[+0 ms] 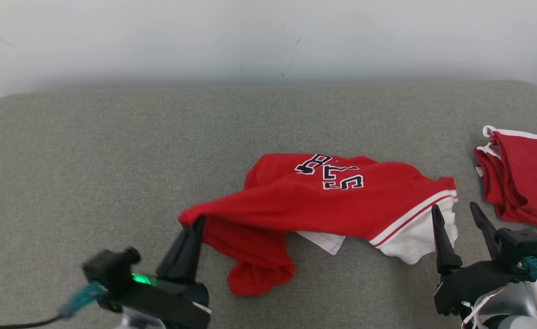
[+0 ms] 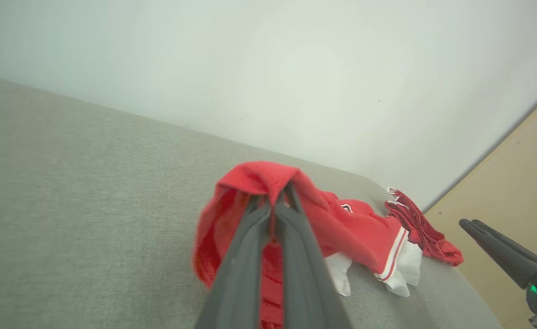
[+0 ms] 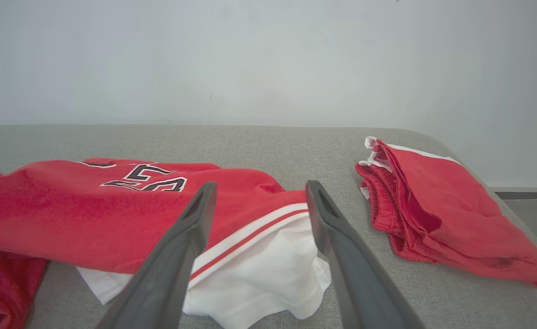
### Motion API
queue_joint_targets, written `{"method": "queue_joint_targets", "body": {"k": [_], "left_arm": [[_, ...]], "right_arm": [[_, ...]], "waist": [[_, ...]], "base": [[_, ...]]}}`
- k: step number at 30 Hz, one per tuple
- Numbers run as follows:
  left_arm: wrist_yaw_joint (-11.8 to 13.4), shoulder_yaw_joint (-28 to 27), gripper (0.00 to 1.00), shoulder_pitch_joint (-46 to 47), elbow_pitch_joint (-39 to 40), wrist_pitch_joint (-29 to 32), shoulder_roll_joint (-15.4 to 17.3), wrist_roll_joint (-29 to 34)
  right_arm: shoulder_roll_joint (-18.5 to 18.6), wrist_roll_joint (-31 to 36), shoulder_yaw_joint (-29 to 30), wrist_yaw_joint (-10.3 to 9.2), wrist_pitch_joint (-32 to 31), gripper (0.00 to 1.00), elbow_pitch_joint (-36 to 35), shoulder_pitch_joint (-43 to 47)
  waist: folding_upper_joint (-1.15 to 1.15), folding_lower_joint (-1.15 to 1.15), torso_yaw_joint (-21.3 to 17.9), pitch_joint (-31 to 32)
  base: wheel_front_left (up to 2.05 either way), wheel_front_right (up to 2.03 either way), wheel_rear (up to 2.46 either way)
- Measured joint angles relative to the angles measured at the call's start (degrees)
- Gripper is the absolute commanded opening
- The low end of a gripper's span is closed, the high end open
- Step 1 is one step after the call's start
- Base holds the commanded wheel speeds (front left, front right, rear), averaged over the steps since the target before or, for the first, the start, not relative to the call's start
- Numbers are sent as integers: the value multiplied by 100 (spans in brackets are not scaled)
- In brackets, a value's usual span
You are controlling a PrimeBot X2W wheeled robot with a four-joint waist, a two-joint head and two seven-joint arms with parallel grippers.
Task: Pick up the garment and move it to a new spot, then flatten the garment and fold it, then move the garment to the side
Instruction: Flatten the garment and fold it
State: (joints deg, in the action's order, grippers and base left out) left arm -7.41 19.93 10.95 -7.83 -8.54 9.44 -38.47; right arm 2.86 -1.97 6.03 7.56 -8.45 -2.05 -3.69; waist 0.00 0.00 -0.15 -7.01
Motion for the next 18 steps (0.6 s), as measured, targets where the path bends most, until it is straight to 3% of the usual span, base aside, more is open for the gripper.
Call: {"method": "queue_joint_targets", "body": {"k": [4, 5, 11, 14, 18], "left_arm": [[1, -181, 0, -29, 1484, 492, 293, -688], [73, -214, 0, -73, 2136, 870, 433, -892], [650, -99, 0, -353, 4054, 2085, 694, -1586], [922, 80, 0, -478, 4811, 2602, 778, -1902], [1263, 99, 0, -505, 4876, 3016, 944, -1972]], "right_arm": [[1, 0, -16, 0, 43, 100, -5, 42], [1, -1, -31, 0, 49, 100, -1, 47], [-1, -11, -96, 0, 88, 100, 38, 49], [0, -12, -98, 0, 93, 100, 51, 48], [2, -10, -76, 0, 101, 100, 48, 42]], "waist": [[0, 0, 3, 63], [0, 0, 3, 96], [0, 0, -55, 138], [0, 0, -112, 111], [0, -1, -158, 47]], "base": [[0, 0, 0], [0, 0, 0], [0, 0, 0], [0, 0, 0], [0, 0, 0]]}}
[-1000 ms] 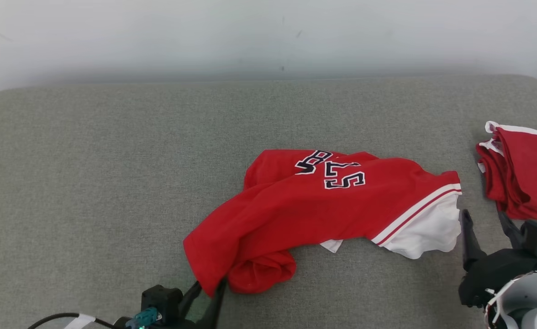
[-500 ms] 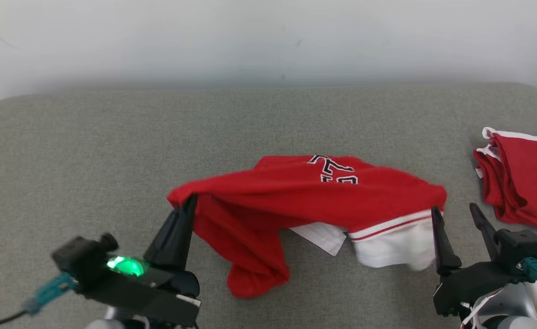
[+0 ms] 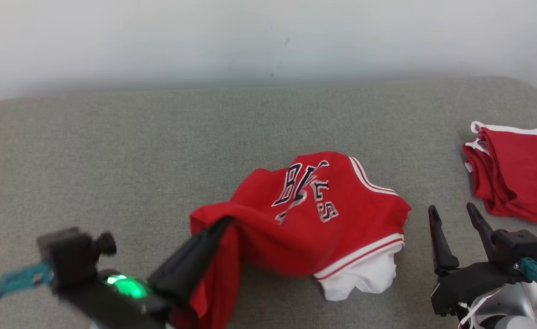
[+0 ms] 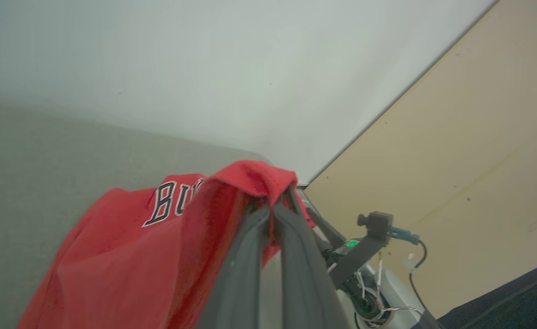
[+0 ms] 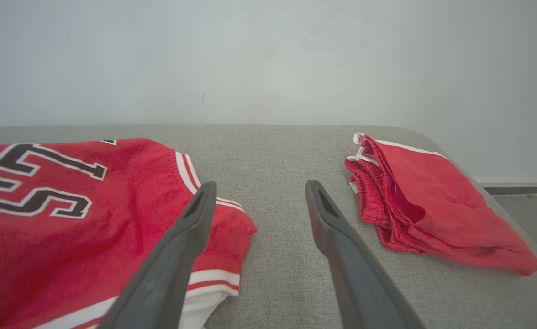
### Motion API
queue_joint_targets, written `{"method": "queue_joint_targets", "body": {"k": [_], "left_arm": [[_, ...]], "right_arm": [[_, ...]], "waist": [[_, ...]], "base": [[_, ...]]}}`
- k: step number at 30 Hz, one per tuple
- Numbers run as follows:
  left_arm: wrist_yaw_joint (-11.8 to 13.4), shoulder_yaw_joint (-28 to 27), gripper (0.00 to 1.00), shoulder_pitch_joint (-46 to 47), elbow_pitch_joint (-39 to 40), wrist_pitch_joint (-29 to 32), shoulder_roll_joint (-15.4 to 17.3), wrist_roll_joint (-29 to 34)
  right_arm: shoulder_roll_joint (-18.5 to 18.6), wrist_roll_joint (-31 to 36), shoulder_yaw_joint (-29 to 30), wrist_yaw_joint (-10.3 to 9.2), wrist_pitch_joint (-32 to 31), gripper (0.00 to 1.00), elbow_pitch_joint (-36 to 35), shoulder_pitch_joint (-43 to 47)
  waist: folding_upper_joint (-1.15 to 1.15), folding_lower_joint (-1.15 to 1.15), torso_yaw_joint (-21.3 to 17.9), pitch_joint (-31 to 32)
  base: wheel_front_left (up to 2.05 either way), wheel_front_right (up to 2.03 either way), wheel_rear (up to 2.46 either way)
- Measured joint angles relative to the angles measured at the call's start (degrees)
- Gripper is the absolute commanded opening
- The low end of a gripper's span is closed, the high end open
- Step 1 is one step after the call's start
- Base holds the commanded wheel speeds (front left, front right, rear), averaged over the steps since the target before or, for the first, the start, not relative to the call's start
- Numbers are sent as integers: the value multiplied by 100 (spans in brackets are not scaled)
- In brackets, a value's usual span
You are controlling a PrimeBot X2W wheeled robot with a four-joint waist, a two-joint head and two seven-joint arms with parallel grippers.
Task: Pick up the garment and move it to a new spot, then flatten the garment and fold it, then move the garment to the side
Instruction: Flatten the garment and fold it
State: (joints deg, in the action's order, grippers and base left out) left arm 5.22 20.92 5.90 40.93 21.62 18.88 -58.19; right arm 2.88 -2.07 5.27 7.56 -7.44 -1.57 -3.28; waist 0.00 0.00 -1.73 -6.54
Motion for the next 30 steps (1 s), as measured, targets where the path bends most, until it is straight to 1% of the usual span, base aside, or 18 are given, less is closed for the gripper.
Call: {"method": "queue_joint_targets", "body": {"k": [2, 5, 7, 8, 9, 10, 11, 12, 13, 14, 16, 18, 22, 27, 30], "left_arm": [[272, -165, 0, 78, -569, 193, 88, -34], [690, -414, 0, 547, -1971, 388, 247, 181], [848, -436, 0, 926, -3054, 417, 285, 378], [877, -432, 0, 1157, -3559, 336, 289, 559], [888, -435, 4, 1404, -3998, 159, 278, 727], [884, -417, 25, 1651, -4419, 18, 272, 895], [869, -383, 100, 1862, -4836, -135, 260, 1039], [844, -377, 100, 2048, -5233, -400, 240, 1227], [864, -423, 100, 2424, -5870, -1007, 177, 1518], [866, -408, 100, 2587, -6189, -1246, 174, 1686], [887, -389, 100, 2762, -6694, -1597, 123, 1848], [812, -308, 100, 2837, -7075, -1804, 63, 1928], [586, -205, 100, 2856, -7496, -2069, -36, 1958], [389, 35, 100, 2798, -7687, -2048, 3, 2065], [323, 199, 100, 2725, -7708, -1933, 44, 2149]], "right_arm": [[0, 8, 4, 0, 5, 100, -1, -21], [0, 13, -74, 0, -4, 100, 5, -70], [5, 15, -175, 0, -8, 100, 10, -181], [11, 16, -232, 0, -10, 100, 14, -247], [21, 16, -289, 0, -11, 100, 18, -285], [25, 16, -347, 0, -14, 100, 25, -320], [38, 16, -393, 0, -18, 100, 34, -361], [65, 16, -439, 0, -19, 100, 35, -393], [102, 15, -503, 0, -19, 100, 49, -442], [114, 14, -535, 0, -26, 100, 62, -476], [116, 13, -583, 0, -35, 100, 64, -499], [132, 8, -565, 0, -36, 100, 77, -495], [152, 9, -458, 0, -38, 100, 76, -469], [147, 9, -393, 0, -44, 100, 45, -400], [148, 10, -338, 0, -62, 100, 2, -362]], "waist": [[0, 0, -14, -64], [0, 0, -32, -164], [0, 1, -57, -234], [-1, 1, -79, -269], [-1, 1, -106, -299], [-1, 1, -140, -325], [0, 1, -172, -355], [-1, 1, -208, -384], [-1, 1, -277, -444], [-1, 1, -312, -471], [-1, 1, -375, -513], [-1, 1, -420, -538], [-1, 1, -385, -522], [0, 0, -244, -412], [0, 0, -152, -359]], "base": [[0, 0, 0], [0, 0, 0], [0, 0, 0], [0, 0, 0], [0, 0, 0], [0, 0, 0], [0, 0, 0], [0, 0, 0], [0, 0, 0], [0, 0, 0], [0, 0, 0], [0, 0, 0], [0, 0, 0], [0, 0, 0], [0, 0, 0]]}}
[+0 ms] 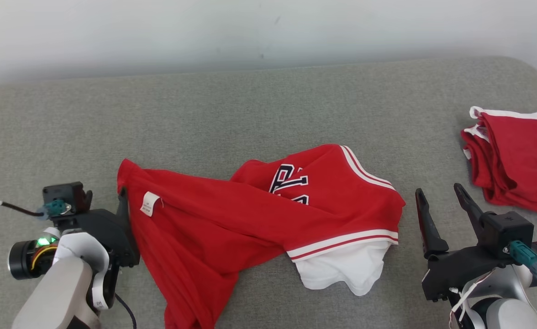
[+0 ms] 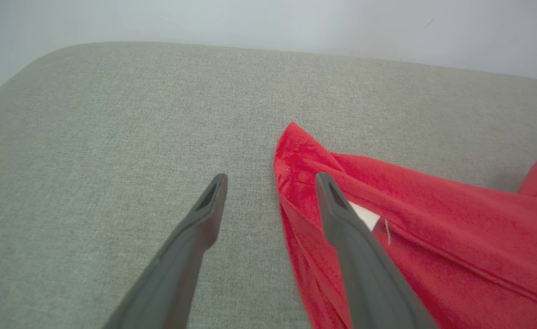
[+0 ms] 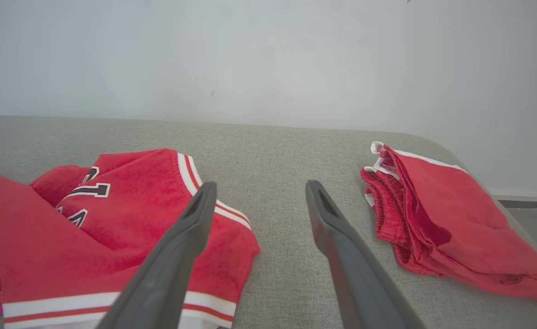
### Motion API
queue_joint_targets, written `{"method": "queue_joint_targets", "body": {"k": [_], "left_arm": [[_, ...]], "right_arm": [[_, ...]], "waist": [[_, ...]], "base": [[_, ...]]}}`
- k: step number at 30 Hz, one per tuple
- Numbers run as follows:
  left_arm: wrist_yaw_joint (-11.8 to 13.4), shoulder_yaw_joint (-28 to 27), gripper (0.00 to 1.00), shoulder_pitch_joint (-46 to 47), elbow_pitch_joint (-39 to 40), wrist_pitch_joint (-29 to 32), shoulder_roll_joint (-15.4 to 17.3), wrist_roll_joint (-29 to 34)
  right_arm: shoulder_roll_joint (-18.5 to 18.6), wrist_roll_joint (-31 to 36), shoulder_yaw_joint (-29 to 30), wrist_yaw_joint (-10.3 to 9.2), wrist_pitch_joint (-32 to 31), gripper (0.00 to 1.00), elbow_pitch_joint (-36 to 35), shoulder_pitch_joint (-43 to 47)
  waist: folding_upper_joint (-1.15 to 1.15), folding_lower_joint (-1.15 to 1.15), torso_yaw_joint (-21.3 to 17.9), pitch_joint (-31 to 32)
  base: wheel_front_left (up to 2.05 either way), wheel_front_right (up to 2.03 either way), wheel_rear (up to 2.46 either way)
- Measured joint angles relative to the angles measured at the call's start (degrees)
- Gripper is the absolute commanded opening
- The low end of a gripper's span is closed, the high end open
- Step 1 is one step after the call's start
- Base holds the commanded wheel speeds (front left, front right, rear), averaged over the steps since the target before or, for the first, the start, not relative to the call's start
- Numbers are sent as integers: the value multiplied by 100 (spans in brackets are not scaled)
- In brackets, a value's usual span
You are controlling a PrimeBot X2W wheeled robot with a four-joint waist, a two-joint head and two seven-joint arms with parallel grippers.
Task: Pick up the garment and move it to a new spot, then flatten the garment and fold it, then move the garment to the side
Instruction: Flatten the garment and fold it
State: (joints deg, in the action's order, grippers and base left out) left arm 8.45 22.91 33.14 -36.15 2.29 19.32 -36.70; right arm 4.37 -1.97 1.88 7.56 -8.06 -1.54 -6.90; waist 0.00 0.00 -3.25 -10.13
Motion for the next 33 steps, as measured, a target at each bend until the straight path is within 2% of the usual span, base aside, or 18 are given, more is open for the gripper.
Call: {"method": "queue_joint_targets", "body": {"k": [6, 12, 13, 16, 19, 23, 24, 28, 30, 33], "left_arm": [[-179, 243, 100, 252, -253, 425, 73, 122], [-253, 365, 100, 745, -592, 943, 165, 158], [-294, 394, 97, 797, -642, 1057, 191, 159], [-313, 407, 79, 922, -747, 1294, 259, 138], [-241, 403, 69, 1029, -820, 1450, 331, 144], [-221, 353, 35, 1036, -833, 1530, 343, 80], [-190, 335, 31, 1036, -833, 1546, 333, 59], [-142, 330, 28, 1035, -829, 1653, 315, 21], [-140, 353, 0, 1035, -806, 1674, 312, 11], [-103, 365, 0, 1031, -743, 1640, 289, -20]], "right_arm": [[3, 5, -25, 0, -53, 100, -141, -2], [0, 5, -100, 0, -51, 100, -197, -21], [-3, 5, -102, 0, -51, 100, -198, -20], [-11, 5, -81, 0, -37, 100, -204, -21], [-18, 5, -67, 0, -11, 100, -201, -20], [-35, 5, -38, 0, 2, 100, -198, -21], [-35, 7, -23, 0, 2, 100, -196, -21], [-49, 54, -5, 0, 1, 100, -196, -25], [-52, 57, -5, 0, 1, 100, -201, -40], [-54, 57, -4, 0, -5, 100, -221, -89]], "waist": [[0, 0, 60, -21], [0, 0, -138, -158], [0, 0, -178, -185], [0, 0, -289, -266], [0, 0, -375, -341], [0, 0, -431, -413], [0, 0, -431, -425], [0, 0, -385, -438], [0, 0, -359, -442], [0, 1, -321, -446]], "base": [[0, 0, 0], [0, 0, 0], [0, 0, 0], [0, 0, 0], [0, 0, 0], [0, 0, 0], [0, 0, 0], [0, 0, 0], [0, 0, 0], [0, 0, 0]]}}
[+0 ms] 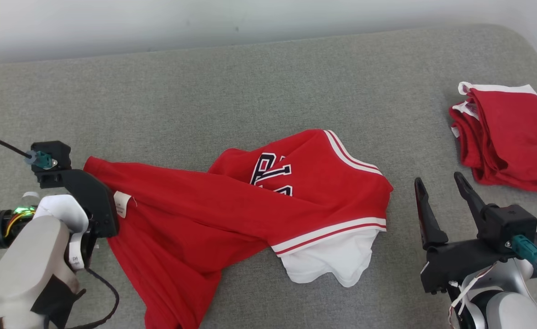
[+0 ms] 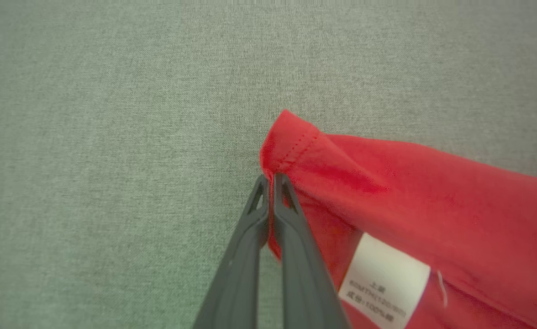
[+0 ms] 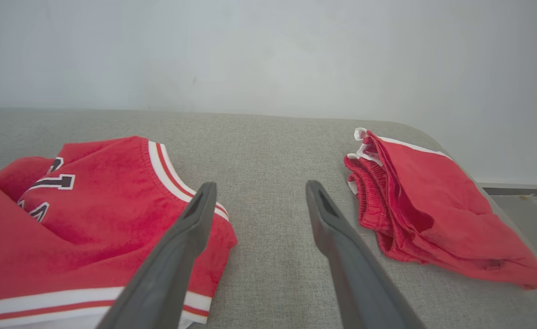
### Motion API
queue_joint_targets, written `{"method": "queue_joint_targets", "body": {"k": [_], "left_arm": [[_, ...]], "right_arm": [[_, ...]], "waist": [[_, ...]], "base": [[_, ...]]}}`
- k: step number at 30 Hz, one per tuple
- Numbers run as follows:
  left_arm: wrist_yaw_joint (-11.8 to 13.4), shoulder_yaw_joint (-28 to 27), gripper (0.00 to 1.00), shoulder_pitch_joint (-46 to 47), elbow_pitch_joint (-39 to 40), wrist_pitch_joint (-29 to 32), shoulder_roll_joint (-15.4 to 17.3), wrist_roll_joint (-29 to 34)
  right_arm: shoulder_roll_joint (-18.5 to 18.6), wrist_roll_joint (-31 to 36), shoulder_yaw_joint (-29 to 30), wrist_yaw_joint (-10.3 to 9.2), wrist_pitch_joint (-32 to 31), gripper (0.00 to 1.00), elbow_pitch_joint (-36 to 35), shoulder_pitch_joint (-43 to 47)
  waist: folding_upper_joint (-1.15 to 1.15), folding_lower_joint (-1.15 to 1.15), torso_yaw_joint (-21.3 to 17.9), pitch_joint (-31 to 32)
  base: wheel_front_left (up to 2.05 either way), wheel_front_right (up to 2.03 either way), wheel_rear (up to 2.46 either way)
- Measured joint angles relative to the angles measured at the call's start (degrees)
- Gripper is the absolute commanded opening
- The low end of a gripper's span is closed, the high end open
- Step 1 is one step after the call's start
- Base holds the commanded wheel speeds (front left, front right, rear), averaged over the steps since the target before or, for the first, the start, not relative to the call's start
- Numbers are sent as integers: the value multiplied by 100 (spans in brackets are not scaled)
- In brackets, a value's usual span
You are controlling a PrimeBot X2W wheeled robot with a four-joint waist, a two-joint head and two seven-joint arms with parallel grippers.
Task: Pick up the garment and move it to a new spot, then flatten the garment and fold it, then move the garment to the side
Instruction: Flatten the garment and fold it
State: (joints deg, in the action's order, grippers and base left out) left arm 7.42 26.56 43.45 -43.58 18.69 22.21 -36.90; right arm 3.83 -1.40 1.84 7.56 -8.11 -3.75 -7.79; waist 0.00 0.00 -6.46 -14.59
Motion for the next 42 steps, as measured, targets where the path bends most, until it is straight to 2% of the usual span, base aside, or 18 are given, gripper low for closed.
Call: {"method": "queue_joint_targets", "body": {"k": [5, 8, 14, 22, 23, 24, 39, 40, 41, 42], "left_arm": [[68, 11, 0, -23, 116, -40, -31, -9], [193, -66, 0, -96, 234, -186, -33, -49], [430, -222, 0, -474, 717, -511, -174, -180], [606, -291, 0, -1055, 1271, -766, -160, -246], [626, -292, 85, -1083, 1325, -822, -136, -237], [651, -309, 100, -1096, 1371, -868, -103, -233], [365, -181, 100, -945, 1370, -94, 319, -323], [361, -186, 95, -902, 1325, -74, 344, -342], [360, -182, 85, -865, 1273, -22, 358, -353], [360, -171, 69, -831, 1216, 52, 368, -355]], "right_arm": [[8, 1, 30, 0, -29, 100, -42, -19], [25, 0, 65, 0, -64, 100, -77, -8], [236, -113, 248, 0, -532, 100, -344, 231], [527, -337, 249, 0, -1090, 100, -846, 472], [542, -355, 256, 0, -1115, 100, -876, 476], [544, -358, 256, 0, -1147, 100, -896, 487], [572, -448, -38, 0, -1169, 100, -856, 431], [572, -448, -46, 0, -1169, 100, -851, 432], [573, -448, -54, 0, -1169, 100, -849, 431], [575, -448, -69, 0, -1169, 100, -846, 428]], "waist": [[0, 0, 43, 7], [0, 0, 55, 23], [0, 0, 75, 69], [1, 0, 97, 85], [0, 0, 105, 90], [1, 0, 112, 96], [1, -1, 45, 176], [1, -1, 26, 168], [1, 0, 6, 160], [0, -1, -13, 151]], "base": [[0, 0, 0], [0, 0, 0], [0, 0, 0], [0, 0, 0], [0, 0, 0], [0, 0, 0], [0, 0, 0], [0, 0, 0], [0, 0, 0], [0, 0, 0]]}}
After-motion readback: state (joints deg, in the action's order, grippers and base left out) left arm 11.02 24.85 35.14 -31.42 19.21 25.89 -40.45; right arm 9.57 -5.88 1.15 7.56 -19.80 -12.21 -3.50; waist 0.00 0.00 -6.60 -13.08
